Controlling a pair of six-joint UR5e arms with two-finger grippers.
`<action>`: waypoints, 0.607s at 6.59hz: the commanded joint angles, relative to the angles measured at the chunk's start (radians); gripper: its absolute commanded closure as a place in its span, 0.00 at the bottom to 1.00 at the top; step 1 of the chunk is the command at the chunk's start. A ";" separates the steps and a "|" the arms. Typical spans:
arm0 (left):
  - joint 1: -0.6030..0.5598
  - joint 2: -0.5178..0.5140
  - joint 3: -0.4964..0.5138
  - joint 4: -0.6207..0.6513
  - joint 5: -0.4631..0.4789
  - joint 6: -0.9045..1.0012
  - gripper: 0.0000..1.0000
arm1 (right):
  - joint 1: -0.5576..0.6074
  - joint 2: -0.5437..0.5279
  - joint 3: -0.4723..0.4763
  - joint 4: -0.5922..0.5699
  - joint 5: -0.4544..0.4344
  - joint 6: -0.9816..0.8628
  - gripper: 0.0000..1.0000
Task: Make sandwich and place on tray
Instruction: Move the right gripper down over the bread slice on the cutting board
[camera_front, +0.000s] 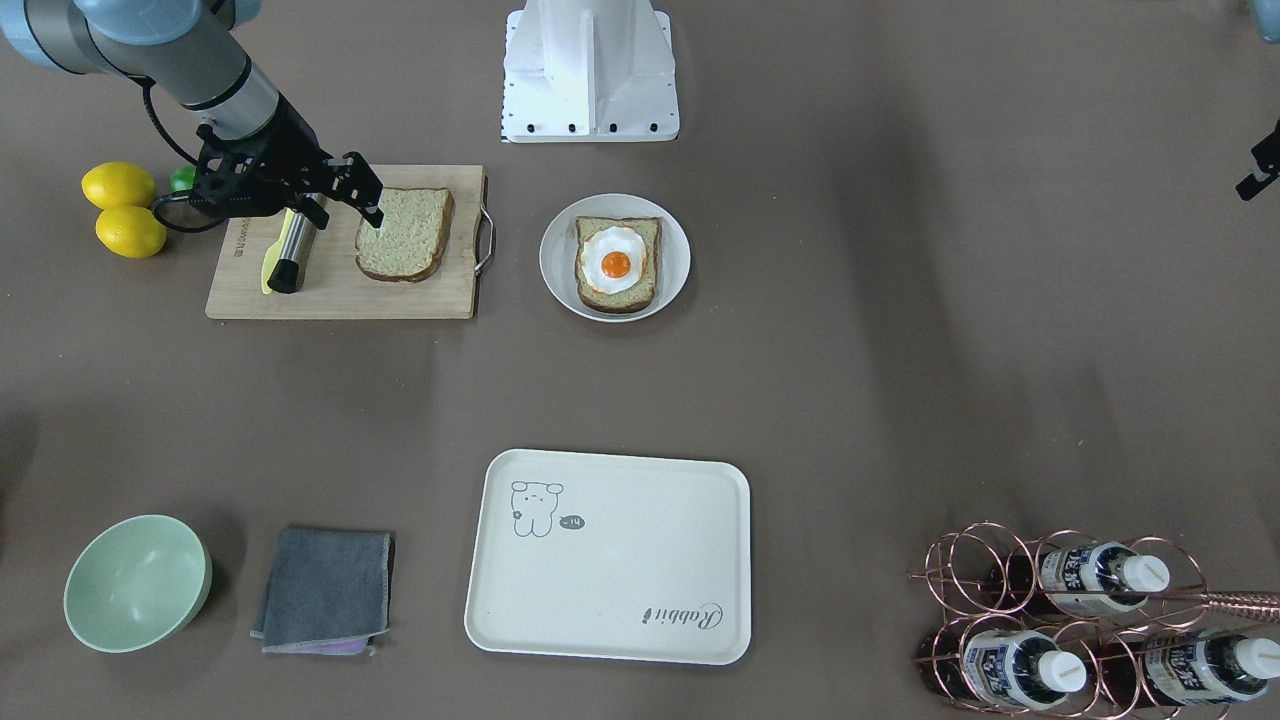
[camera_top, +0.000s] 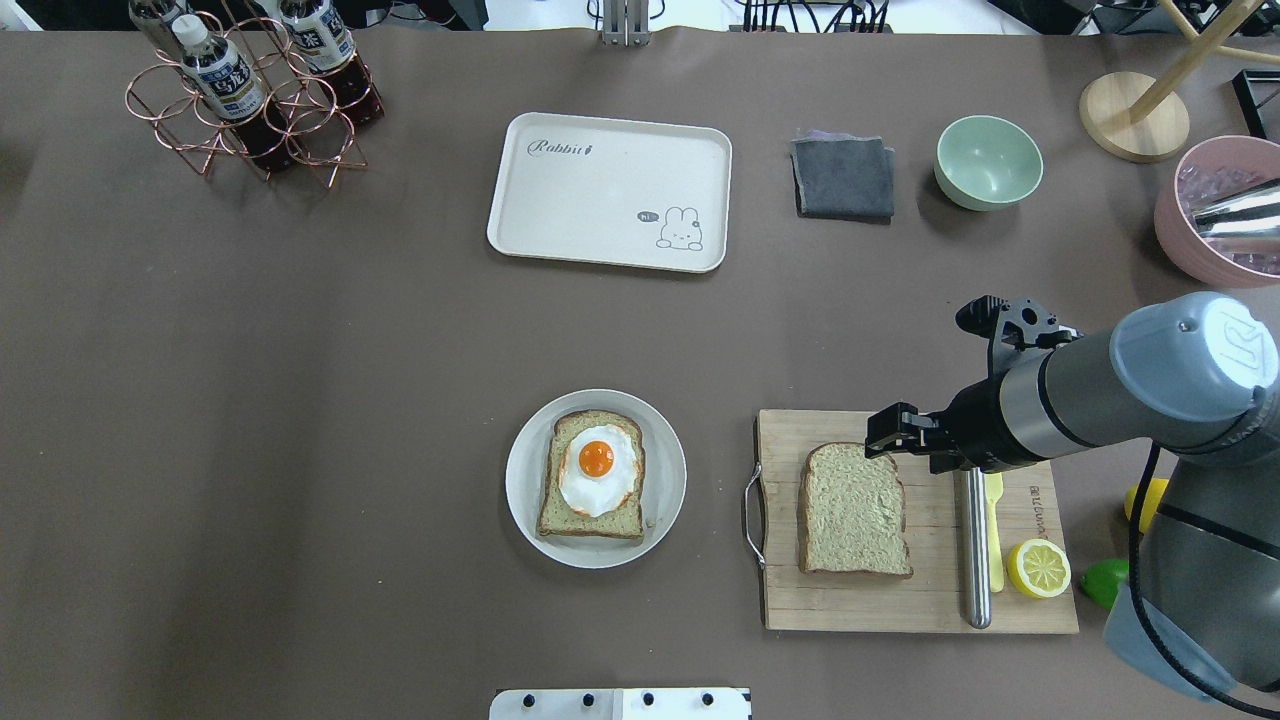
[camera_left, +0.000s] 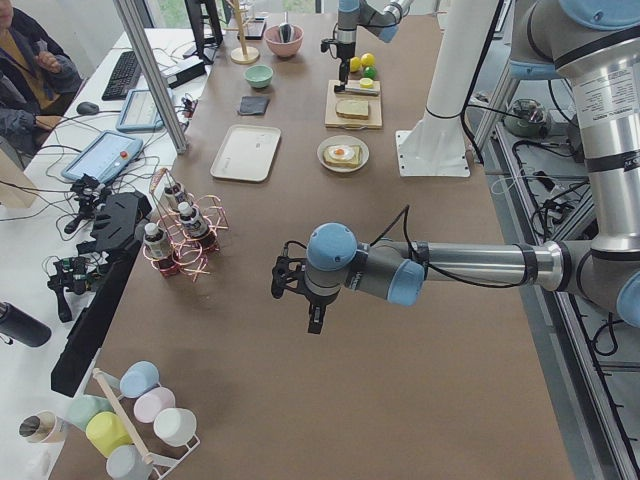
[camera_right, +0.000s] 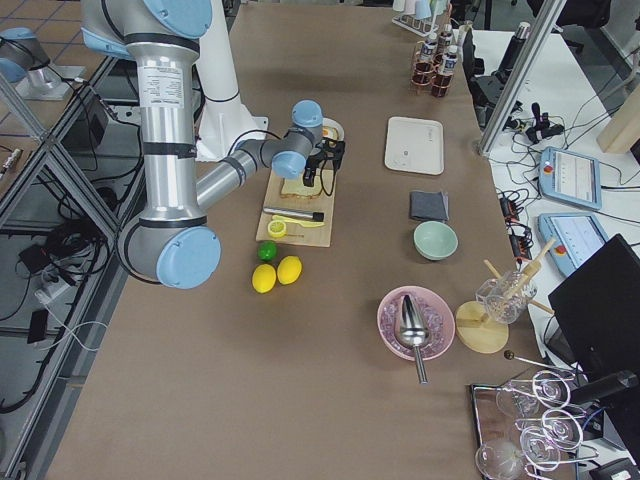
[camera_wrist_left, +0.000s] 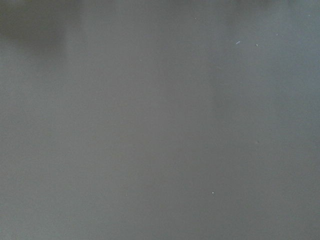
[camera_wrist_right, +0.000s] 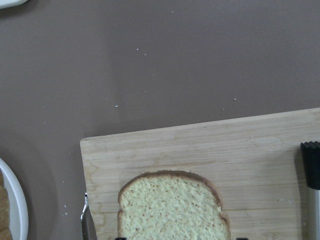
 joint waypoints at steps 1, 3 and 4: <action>-0.002 -0.004 -0.003 -0.001 0.000 0.000 0.02 | -0.051 -0.050 -0.060 0.133 -0.025 0.008 0.24; -0.005 -0.006 -0.007 -0.001 0.000 0.000 0.02 | -0.075 -0.050 -0.087 0.135 -0.044 0.008 0.25; -0.005 -0.007 -0.006 -0.001 0.000 0.000 0.02 | -0.091 -0.050 -0.091 0.135 -0.045 0.032 0.30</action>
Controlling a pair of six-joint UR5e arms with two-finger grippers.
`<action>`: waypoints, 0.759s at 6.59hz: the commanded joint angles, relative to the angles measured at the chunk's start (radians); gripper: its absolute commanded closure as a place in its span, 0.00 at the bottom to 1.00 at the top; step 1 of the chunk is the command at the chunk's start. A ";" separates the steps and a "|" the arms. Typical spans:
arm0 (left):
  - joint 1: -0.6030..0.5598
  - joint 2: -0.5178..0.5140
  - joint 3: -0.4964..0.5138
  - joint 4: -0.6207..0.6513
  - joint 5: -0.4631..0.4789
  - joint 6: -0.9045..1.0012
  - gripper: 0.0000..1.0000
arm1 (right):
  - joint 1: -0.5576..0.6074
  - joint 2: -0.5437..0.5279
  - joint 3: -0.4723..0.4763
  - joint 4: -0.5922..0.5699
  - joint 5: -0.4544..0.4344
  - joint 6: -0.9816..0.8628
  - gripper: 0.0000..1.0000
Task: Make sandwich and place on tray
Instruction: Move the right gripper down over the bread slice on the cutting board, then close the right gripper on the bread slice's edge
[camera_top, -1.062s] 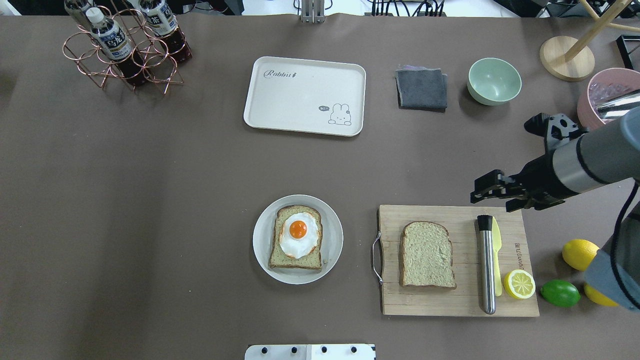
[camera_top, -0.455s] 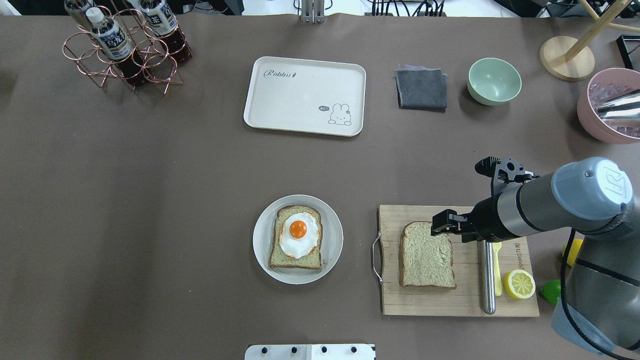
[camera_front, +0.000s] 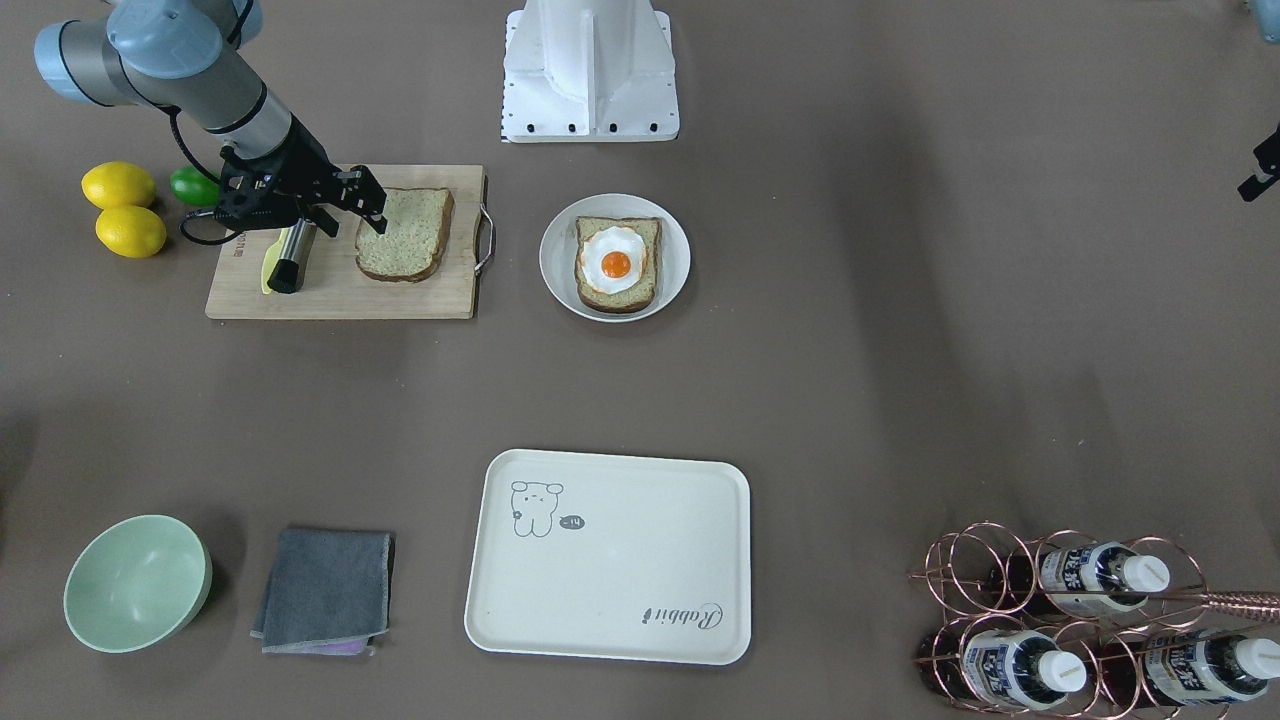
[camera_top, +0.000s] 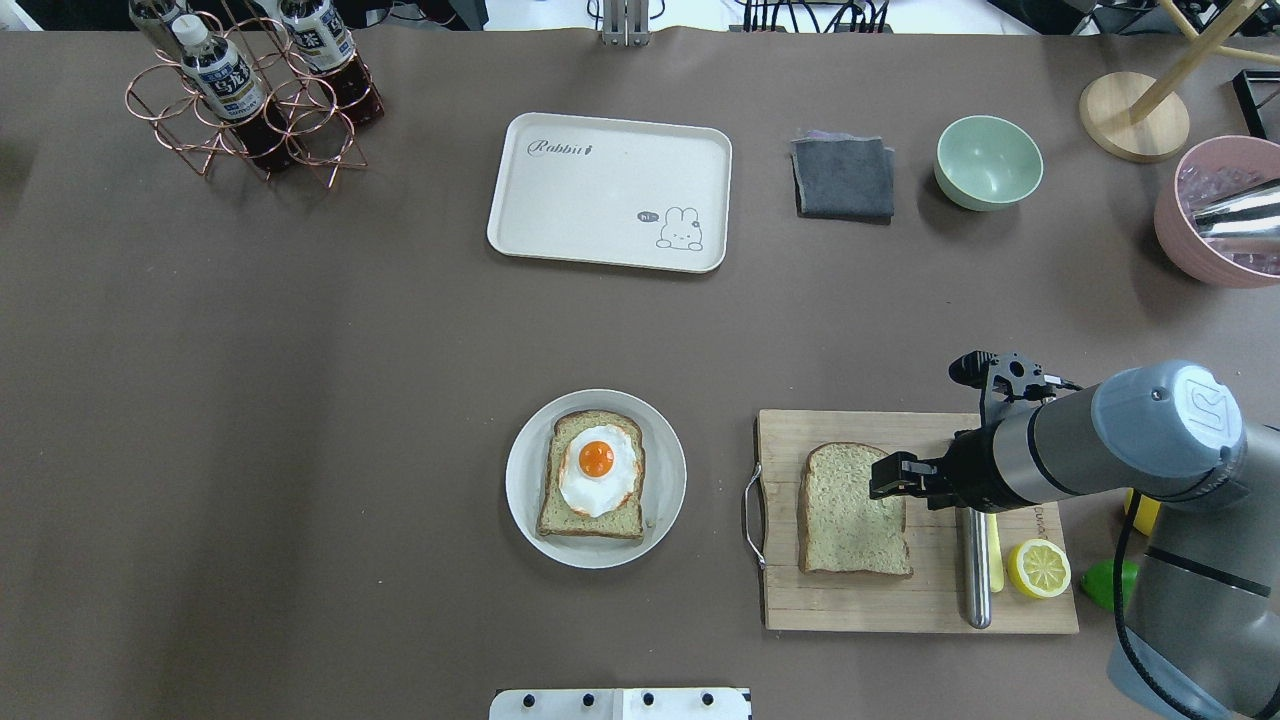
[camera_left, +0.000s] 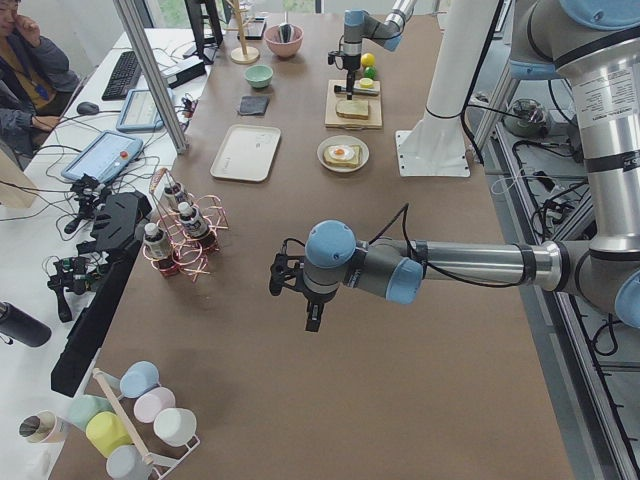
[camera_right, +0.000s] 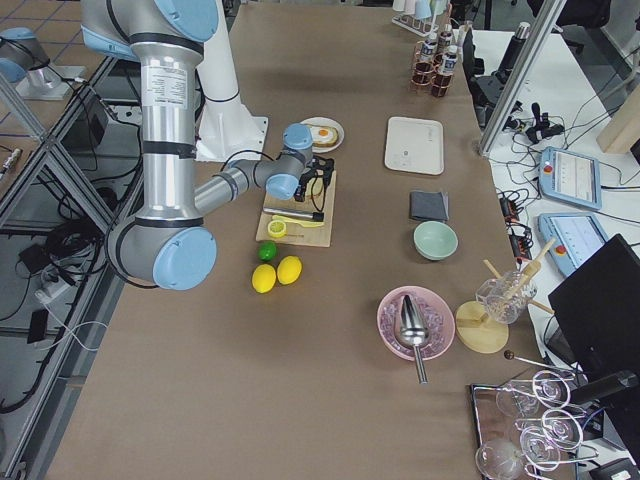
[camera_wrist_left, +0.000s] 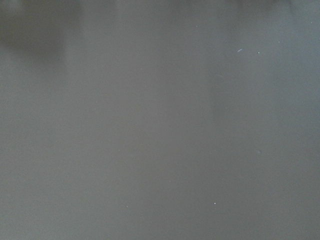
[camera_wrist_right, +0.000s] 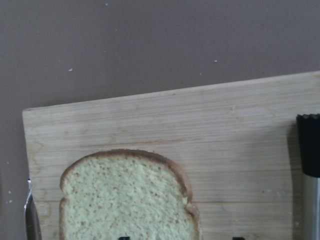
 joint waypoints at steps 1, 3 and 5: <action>-0.002 -0.001 -0.002 0.000 0.000 0.000 0.02 | -0.020 0.000 -0.005 0.002 -0.007 0.020 0.34; -0.007 0.005 -0.002 -0.002 -0.002 0.002 0.02 | -0.029 -0.003 -0.019 0.002 -0.007 0.020 0.39; -0.009 0.020 -0.011 -0.006 -0.003 0.005 0.02 | -0.033 0.002 -0.013 0.002 -0.008 0.020 0.60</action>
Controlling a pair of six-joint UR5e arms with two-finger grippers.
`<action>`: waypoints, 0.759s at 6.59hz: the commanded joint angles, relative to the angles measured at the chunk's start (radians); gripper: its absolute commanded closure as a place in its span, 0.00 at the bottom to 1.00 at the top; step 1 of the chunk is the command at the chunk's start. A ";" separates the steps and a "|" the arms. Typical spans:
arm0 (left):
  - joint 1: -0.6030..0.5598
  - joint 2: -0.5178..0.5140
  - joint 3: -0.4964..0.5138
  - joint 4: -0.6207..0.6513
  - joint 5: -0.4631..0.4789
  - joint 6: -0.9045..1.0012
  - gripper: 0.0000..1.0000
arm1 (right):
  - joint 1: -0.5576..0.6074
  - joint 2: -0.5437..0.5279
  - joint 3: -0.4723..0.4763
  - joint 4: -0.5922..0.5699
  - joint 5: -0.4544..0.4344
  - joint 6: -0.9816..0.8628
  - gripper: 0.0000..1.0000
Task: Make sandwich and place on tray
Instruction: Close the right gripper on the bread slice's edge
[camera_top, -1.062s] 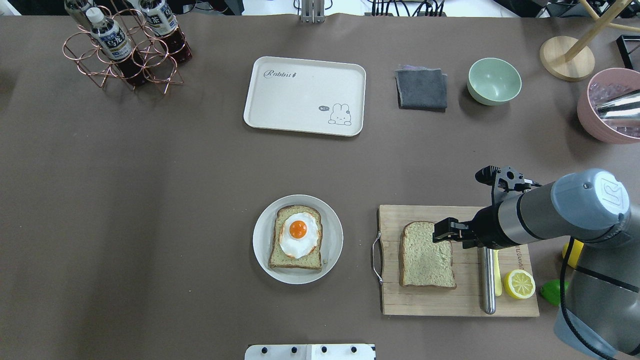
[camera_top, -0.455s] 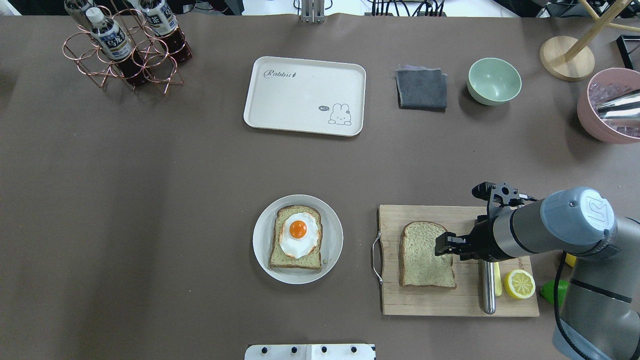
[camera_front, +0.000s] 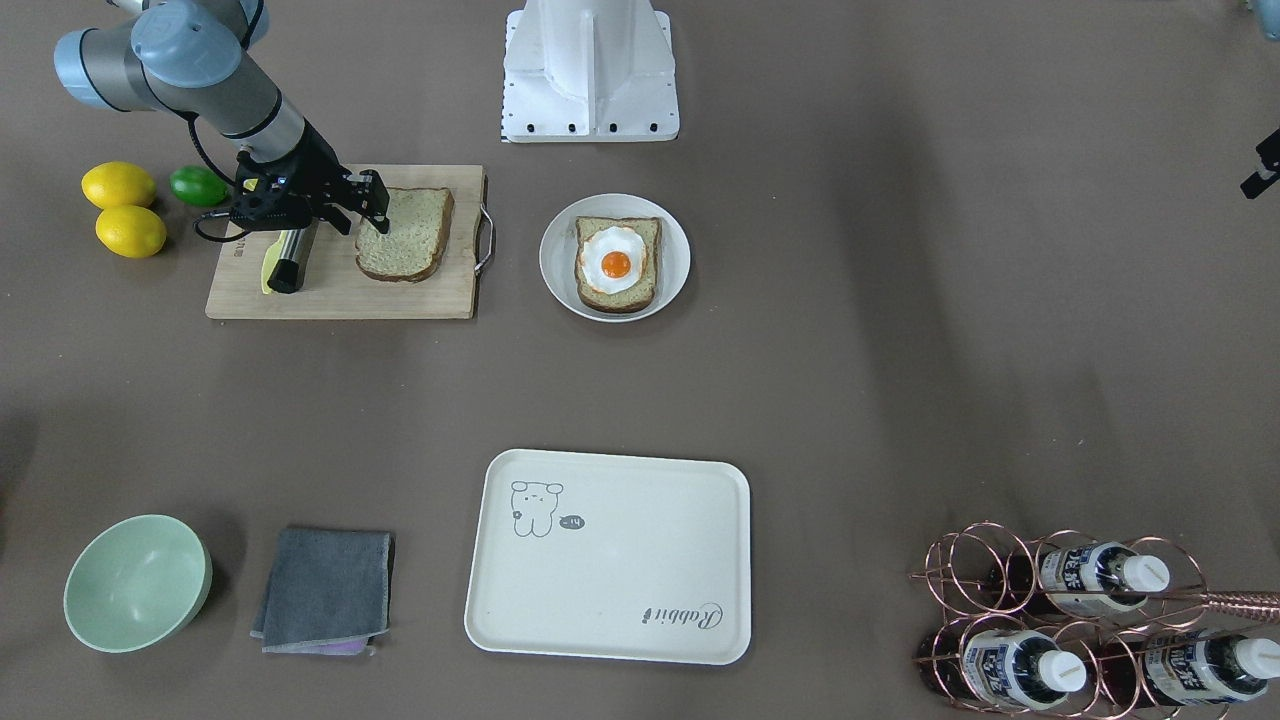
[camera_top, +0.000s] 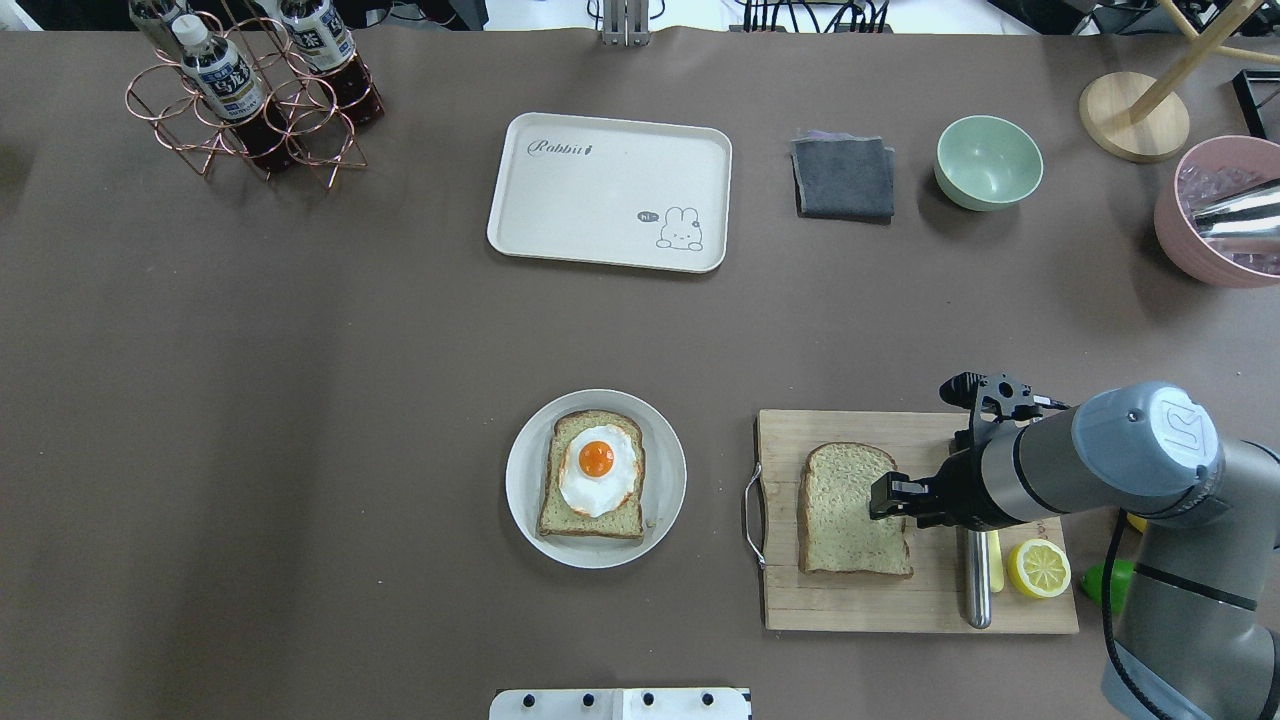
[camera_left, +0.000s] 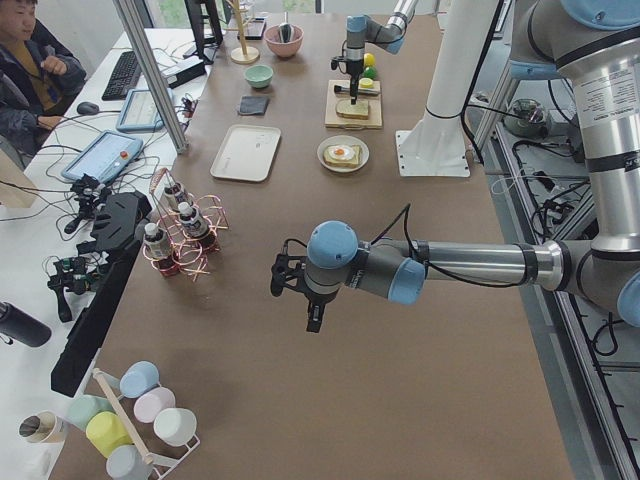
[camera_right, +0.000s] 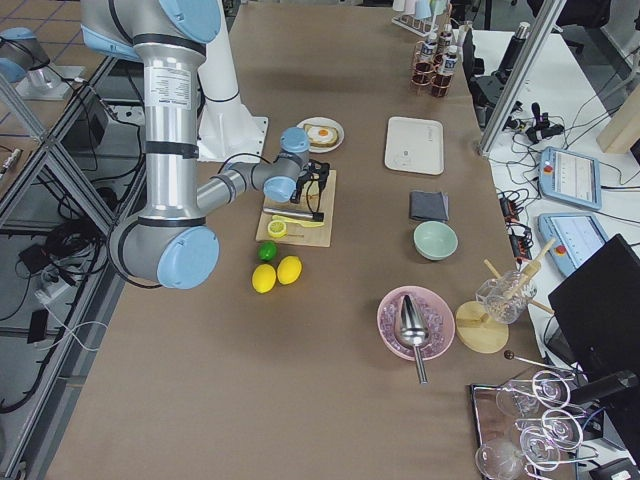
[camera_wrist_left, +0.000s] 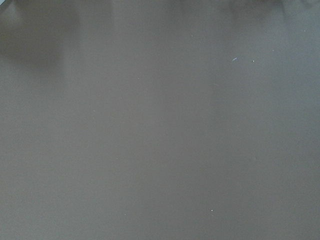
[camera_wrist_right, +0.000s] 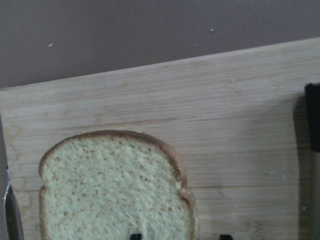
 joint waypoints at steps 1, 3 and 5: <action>-0.002 0.008 -0.003 -0.001 -0.001 0.003 0.02 | -0.003 0.002 -0.002 0.000 -0.001 0.000 1.00; -0.015 0.011 -0.005 -0.001 -0.006 0.006 0.02 | 0.008 0.005 0.021 0.000 0.014 -0.003 1.00; -0.020 0.012 -0.008 -0.001 -0.006 0.007 0.02 | 0.127 0.054 0.078 -0.002 0.141 -0.003 1.00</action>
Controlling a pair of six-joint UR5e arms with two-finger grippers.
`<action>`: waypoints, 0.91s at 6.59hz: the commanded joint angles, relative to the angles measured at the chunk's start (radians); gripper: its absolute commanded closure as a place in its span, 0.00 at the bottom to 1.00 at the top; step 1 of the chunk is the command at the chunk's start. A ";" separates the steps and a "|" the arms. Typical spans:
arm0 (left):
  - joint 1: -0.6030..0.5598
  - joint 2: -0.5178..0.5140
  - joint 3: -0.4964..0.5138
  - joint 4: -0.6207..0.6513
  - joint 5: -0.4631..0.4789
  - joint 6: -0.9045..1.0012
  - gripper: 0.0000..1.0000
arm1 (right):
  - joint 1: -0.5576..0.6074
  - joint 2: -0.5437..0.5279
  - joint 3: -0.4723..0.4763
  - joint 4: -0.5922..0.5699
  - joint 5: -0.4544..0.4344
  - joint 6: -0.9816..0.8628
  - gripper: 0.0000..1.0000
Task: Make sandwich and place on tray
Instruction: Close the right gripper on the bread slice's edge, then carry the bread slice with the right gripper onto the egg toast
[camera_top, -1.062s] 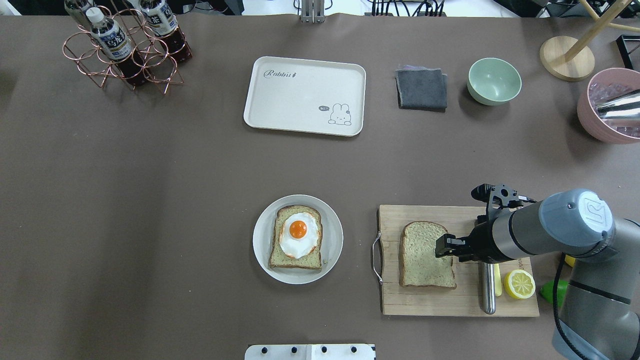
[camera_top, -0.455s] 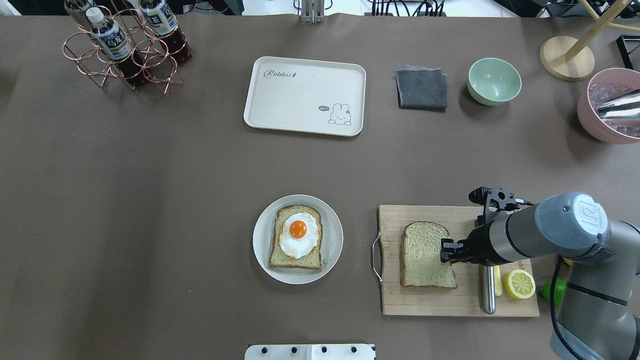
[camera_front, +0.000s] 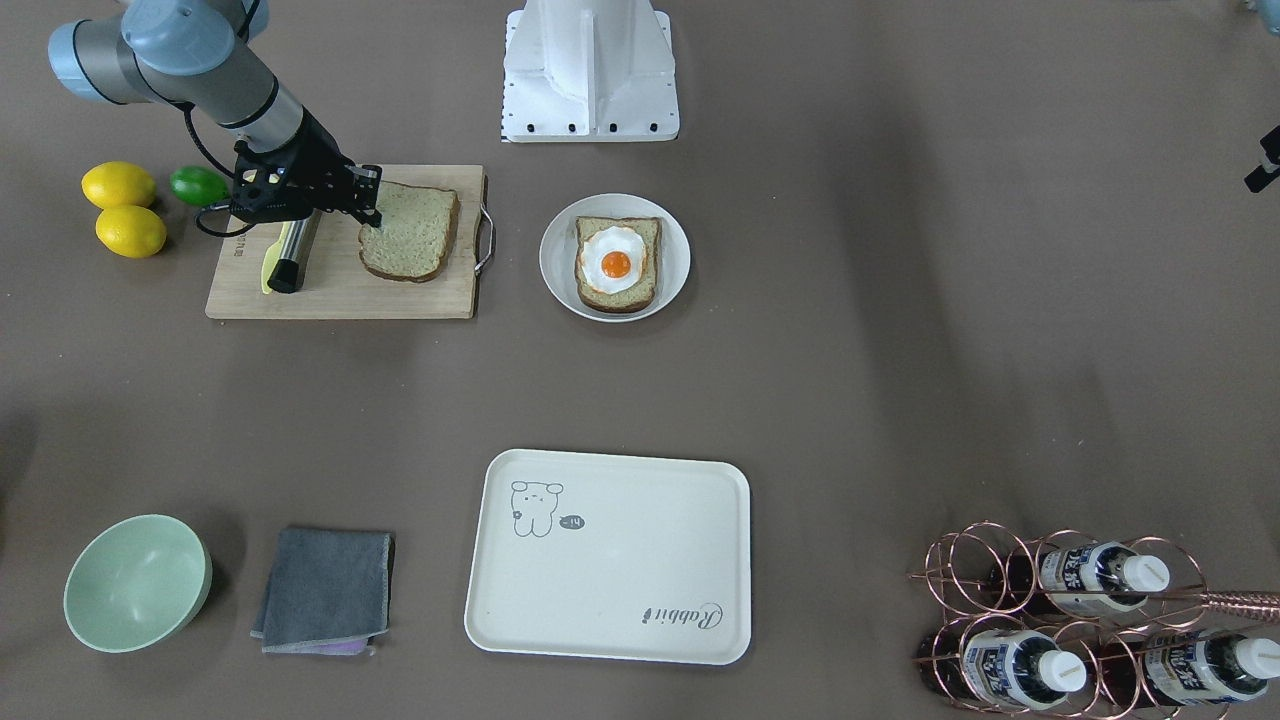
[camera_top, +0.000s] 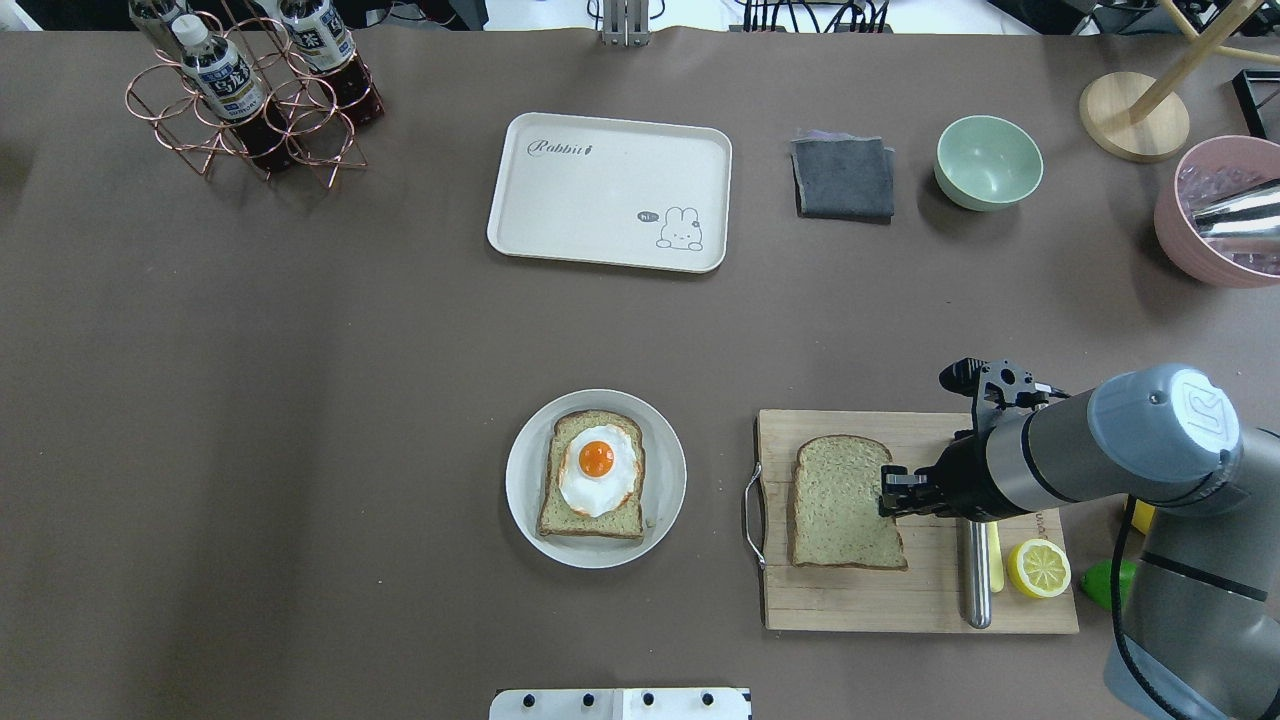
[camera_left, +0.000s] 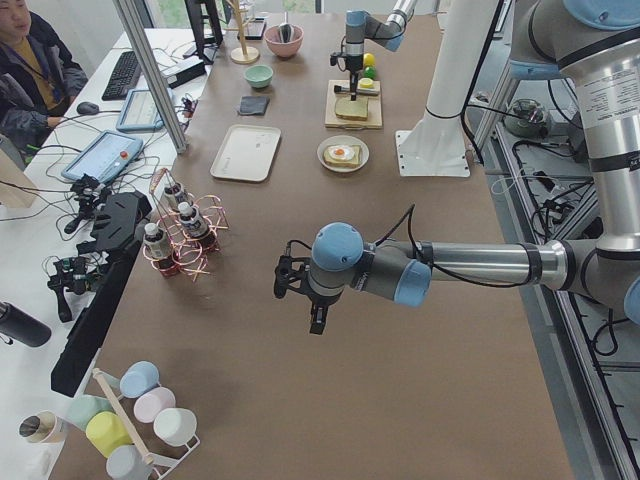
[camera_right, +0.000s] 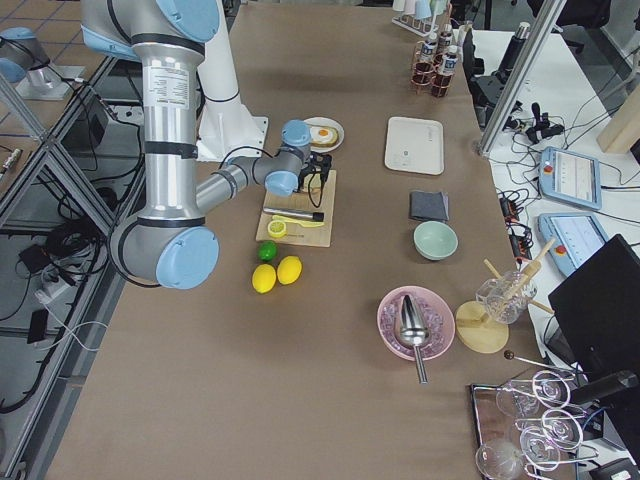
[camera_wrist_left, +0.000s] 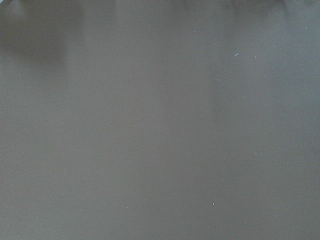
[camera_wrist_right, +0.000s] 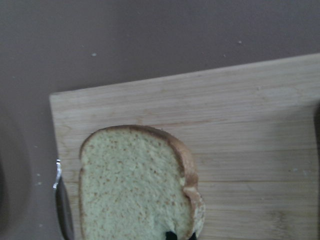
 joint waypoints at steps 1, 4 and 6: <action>-0.004 0.001 -0.002 0.000 0.001 -0.001 0.02 | 0.101 0.087 0.022 -0.001 0.105 0.003 1.00; -0.004 0.001 0.001 0.000 0.007 -0.004 0.02 | 0.033 0.329 -0.105 -0.007 0.070 0.095 1.00; -0.010 0.001 0.001 0.000 0.008 -0.006 0.02 | -0.087 0.445 -0.198 -0.007 -0.057 0.105 1.00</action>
